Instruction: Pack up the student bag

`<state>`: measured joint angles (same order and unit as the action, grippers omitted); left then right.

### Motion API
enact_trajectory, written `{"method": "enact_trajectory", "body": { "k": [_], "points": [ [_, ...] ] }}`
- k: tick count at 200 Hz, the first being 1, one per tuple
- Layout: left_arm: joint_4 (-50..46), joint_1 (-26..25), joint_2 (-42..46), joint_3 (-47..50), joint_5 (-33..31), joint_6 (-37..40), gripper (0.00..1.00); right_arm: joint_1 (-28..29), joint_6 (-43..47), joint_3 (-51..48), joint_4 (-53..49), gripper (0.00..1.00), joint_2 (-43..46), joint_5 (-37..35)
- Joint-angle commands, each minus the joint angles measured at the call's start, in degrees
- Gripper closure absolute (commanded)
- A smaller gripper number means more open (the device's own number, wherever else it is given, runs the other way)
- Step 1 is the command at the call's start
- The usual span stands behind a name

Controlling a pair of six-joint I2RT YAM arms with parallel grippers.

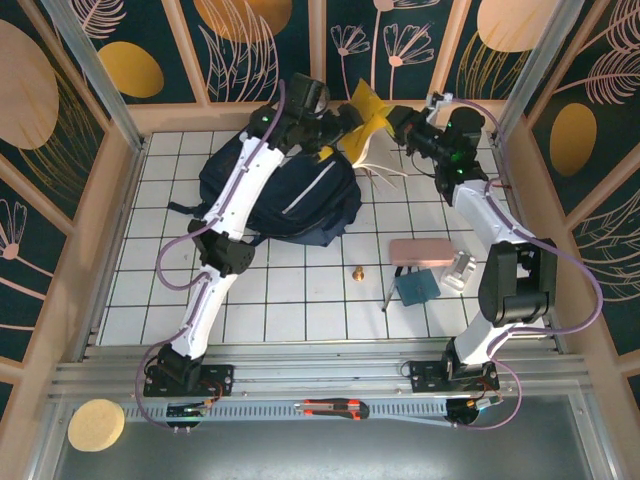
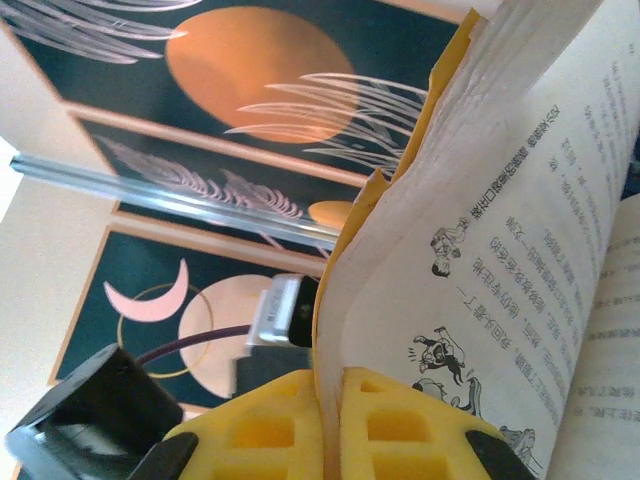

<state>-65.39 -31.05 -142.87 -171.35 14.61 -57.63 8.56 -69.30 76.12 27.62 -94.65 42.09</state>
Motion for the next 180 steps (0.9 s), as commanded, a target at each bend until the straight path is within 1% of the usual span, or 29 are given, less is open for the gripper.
{"method": "enact_trajectory", "body": {
  "k": [1,12,26,44,55,61,70,76,79,80,83,84,97,114,119,128,136,146,180],
  "points": [
    [-14.2,2.1,6.2,0.1,-12.1,12.9,0.01,2.9,-0.1,5.9,6.0,0.99,1.6,1.2],
    [-13.8,2.7,10.7,5.0,-15.6,13.3,0.01,4.3,-0.5,7.1,6.5,0.99,0.9,0.9],
    [-14.1,5.1,14.1,6.6,-17.6,15.3,0.01,6.2,-0.6,9.0,7.0,0.99,-0.4,0.7],
    [-13.9,7.8,21.6,16.9,-24.1,18.5,0.01,8.3,-1.0,11.1,7.4,0.99,-1.9,0.4],
    [-13.6,8.6,26.3,24.6,-29.5,20.9,0.01,9.4,-1.1,12.7,7.4,0.99,-3.1,0.7],
    [-11.9,9.2,29.4,30.6,-30.4,22.1,0.01,9.9,-1.0,13.3,7.4,0.99,-3.6,0.9],
    [-7.8,10.5,34.9,41.0,-29.8,22.6,0.01,10.7,-0.9,13.9,7.5,0.99,-4.1,0.8],
    [-3.1,11.5,39.0,48.8,-28.2,22.2,0.01,11.1,-0.8,14.4,7.4,0.99,-4.3,0.8],
    [-0.7,12.1,41.2,55.0,-26.7,22.0,0.01,11.4,-0.8,14.5,7.4,0.99,-4.6,0.8],
    [0.0,12.3,41.9,55.0,-26.2,21.5,0.01,11.4,-0.8,14.5,7.4,0.99,-4.6,0.8],
    [2.7,13.2,43.9,59.3,-24.2,20.9,0.01,11.8,-0.8,14.6,7.6,0.99,-4.8,0.8],
    [3.3,13.5,44.6,62.4,-23.6,20.9,0.01,11.8,-0.8,14.7,7.6,0.99,-4.9,0.7],
    [14.7,16.9,54.1,79.4,-14.0,15.3,0.01,12.9,-1.3,15.1,8.2,0.99,-5.8,0.6],
    [39.0,19.0,65.7,99.3,-2.2,4.3,0.01,14.5,-1.8,15.9,8.5,0.99,-7.1,0.6],
    [46.5,19.2,68.7,104.6,0.3,0.1,0.01,15.0,-1.9,16.3,8.6,0.99,-7.4,0.6],
    [59.8,19.2,72.8,112.8,2.8,-7.3,0.01,15.8,-2.1,17.0,8.7,0.99,-8.3,0.6],
    [69.8,19.3,75.3,119.2,4.3,-12.2,0.01,16.4,-2.3,17.6,8.7,0.99,-8.9,0.6],
    [78.1,19.3,77.1,123.5,4.6,-16.1,0.01,17.1,-2.7,18.5,8.8,0.99,-9.6,0.6],
    [97.8,19.3,79.7,132.8,5.1,-25.3,0.01,20.0,-3.9,19.8,9.1,0.99,-11.3,0.4]
  ]
}}
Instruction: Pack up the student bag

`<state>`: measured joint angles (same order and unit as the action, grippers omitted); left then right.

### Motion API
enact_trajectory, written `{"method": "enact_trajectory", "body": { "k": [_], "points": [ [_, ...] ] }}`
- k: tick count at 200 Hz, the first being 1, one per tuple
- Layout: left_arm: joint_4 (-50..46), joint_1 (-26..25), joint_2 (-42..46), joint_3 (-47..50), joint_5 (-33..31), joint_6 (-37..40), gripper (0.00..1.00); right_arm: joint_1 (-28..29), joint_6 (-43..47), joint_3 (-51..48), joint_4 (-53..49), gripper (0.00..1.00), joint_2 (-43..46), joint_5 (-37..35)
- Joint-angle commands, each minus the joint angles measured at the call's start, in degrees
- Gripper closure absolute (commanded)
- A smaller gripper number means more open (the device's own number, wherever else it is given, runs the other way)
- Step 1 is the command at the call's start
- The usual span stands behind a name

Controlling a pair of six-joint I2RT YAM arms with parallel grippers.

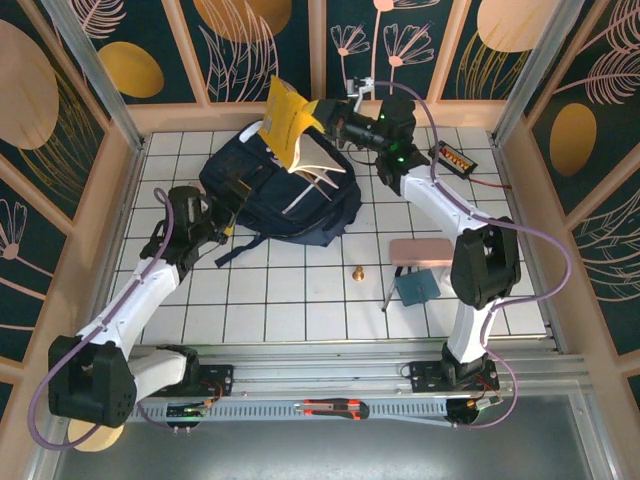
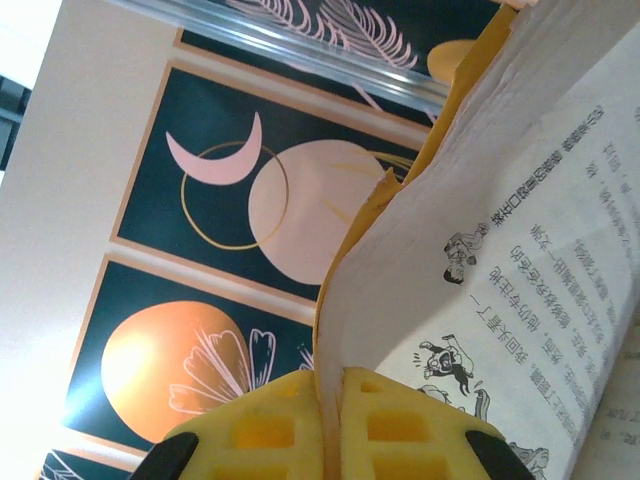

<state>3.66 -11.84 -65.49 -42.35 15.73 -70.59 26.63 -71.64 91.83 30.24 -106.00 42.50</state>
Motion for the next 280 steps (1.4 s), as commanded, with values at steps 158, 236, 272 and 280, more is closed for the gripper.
{"method": "enact_trajectory", "body": {
  "k": [158,236,272,280],
  "points": [
    [57.8,0.1,2.4,18.3,-2.8,-24.6,0.19,13.2,-9.2,1.5,11.1,0.99,-5.2,1.5],
    [51.5,0.7,5.7,19.0,-2.1,-22.2,1.0,11.3,0.7,-7.2,-6.2,0.51,0.8,2.0],
    [40.0,2.6,7.4,14.3,4.3,-16.9,1.0,5.1,38.1,3.8,-57.8,0.01,2.7,-15.2],
    [38.9,2.9,6.6,13.1,6.5,-16.1,1.0,2.0,43.0,5.5,-61.6,0.01,1.0,-12.2]
  ]
}}
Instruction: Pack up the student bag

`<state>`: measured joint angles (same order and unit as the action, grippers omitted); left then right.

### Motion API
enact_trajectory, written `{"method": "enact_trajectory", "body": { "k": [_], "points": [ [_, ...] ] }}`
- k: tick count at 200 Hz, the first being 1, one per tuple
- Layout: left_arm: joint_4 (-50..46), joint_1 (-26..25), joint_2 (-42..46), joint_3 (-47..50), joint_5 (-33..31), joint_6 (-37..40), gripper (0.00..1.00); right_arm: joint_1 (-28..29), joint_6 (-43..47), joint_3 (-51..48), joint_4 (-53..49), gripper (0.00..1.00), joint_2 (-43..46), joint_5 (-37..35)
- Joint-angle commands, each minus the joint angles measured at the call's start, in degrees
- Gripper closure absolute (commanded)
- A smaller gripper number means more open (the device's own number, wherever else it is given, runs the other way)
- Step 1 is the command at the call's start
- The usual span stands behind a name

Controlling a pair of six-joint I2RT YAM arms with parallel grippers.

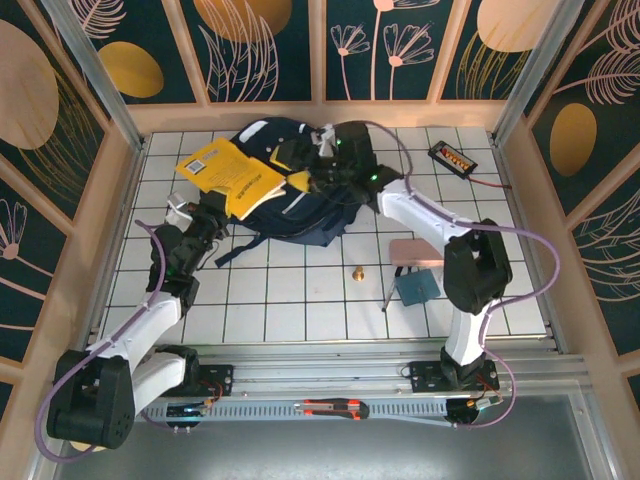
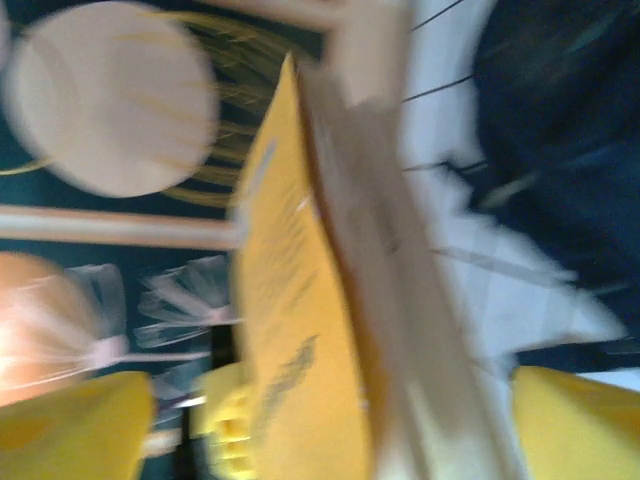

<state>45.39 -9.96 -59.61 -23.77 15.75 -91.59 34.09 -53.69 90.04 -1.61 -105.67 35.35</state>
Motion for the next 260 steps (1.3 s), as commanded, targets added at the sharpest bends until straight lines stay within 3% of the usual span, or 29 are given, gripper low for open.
{"method": "enact_trajectory", "body": {
  "k": [1,39,67,140,156,183,200,213,224,233,244,260],
  "points": [
    [-2.7,1.0,0.7,-5.7,6.8,4.9,1.0,-5.7,25.5,7.3,-29.9,0.01,0.6,-4.5],
    [-0.7,1.3,-4.5,-10.6,16.0,5.2,1.0,-9.2,34.7,7.0,-26.6,0.01,-3.9,14.6],
    [-0.1,1.3,-6.7,-13.3,20.1,5.1,1.0,-8.1,32.2,7.3,-19.0,0.01,-6.6,24.1],
    [2.2,1.3,-8.1,-14.0,22.5,4.2,1.0,-5.9,-1.2,-0.3,24.8,0.01,-8.4,33.5],
    [2.5,1.3,-8.4,-14.8,23.1,4.1,1.0,-6.0,2.1,1.5,17.4,0.01,-9.4,31.2],
    [0.7,1.3,-8.2,-15.7,23.9,4.7,1.0,-6.0,19.9,10.6,-8.0,0.01,-11.3,21.4],
    [-2.6,1.3,-7.8,-16.1,23.5,6.1,1.0,-7.9,19.5,9.3,-8.8,0.01,-9.3,15.1],
    [-3.2,1.3,-7.4,-15.7,22.9,6.2,1.0,-10.5,18.1,7.2,-12.0,0.01,-6.2,3.4],
    [-3.8,1.3,-7.3,-15.7,22.8,6.5,1.0,-12.2,18.8,5.6,-12.2,0.01,-3.6,-1.2],
    [-4.3,1.3,-7.5,-16.0,23.1,6.8,1.0,-12.5,20.8,6.5,-12.1,0.01,-3.1,-0.3],
    [-4.0,1.3,-7.8,-16.5,23.8,6.7,1.0,-11.9,22.8,10.4,-12.5,0.01,-5.4,8.1],
    [-5.1,1.3,-8.5,-18.0,24.7,7.5,1.0,-9.8,29.4,20.3,-21.1,0.01,-10.8,14.2]
  ]
}}
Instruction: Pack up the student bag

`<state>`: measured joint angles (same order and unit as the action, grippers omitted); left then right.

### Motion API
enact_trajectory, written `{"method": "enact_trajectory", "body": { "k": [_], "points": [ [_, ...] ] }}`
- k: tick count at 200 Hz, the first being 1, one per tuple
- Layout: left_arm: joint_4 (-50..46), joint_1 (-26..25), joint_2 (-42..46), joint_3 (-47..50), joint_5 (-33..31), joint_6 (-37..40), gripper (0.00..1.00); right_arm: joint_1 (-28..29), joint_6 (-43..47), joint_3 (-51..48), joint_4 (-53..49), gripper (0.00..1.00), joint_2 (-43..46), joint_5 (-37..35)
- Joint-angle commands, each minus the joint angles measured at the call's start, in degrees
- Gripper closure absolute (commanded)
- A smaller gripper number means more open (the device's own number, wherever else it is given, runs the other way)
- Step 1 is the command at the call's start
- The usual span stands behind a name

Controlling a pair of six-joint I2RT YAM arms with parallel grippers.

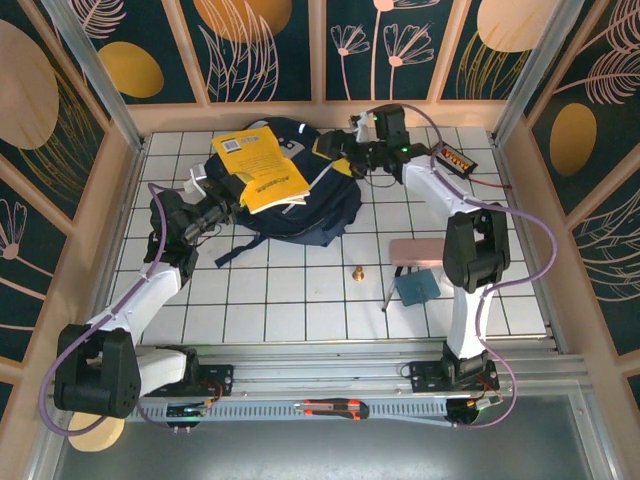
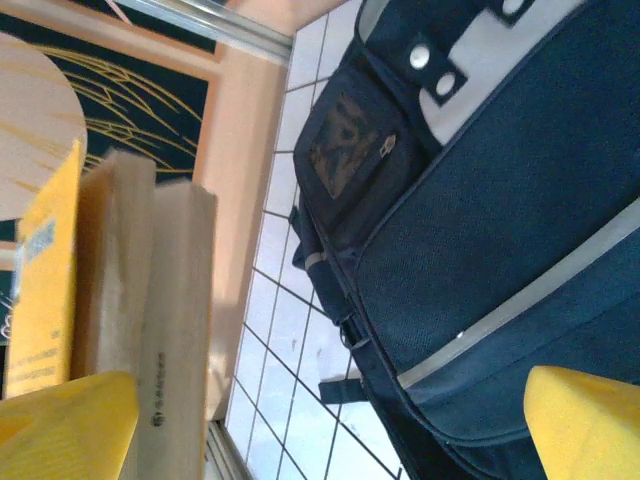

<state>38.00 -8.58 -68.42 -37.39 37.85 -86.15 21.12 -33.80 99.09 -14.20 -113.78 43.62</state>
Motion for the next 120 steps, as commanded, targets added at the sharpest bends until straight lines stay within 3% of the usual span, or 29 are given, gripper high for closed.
{"method": "enact_trajectory", "body": {
  "k": [1,22,89,105,120],
  "points": [
    [2.3,-0.1,0.3,-4.4,2.7,2.1,1.0,3.4,10.1,11.8,-9.1,0.01,-3.1,6.1],
    [2.4,-0.1,-0.5,-5.6,3.2,2.2,1.0,5.7,15.5,20.1,-17.1,0.01,-9.0,9.6],
    [4.4,-0.1,-2.5,-9.0,5.8,1.3,1.0,7.9,16.0,20.0,-16.2,0.01,-14.0,14.2],
    [7.6,-0.1,-3.1,-9.3,6.4,-0.2,1.0,8.5,13.5,17.6,-9.6,0.01,-13.4,19.1],
    [9.8,-0.1,-3.6,-9.0,6.5,-1.4,1.0,9.2,4.8,10.8,5.7,0.01,-10.8,25.4]
  ]
}}
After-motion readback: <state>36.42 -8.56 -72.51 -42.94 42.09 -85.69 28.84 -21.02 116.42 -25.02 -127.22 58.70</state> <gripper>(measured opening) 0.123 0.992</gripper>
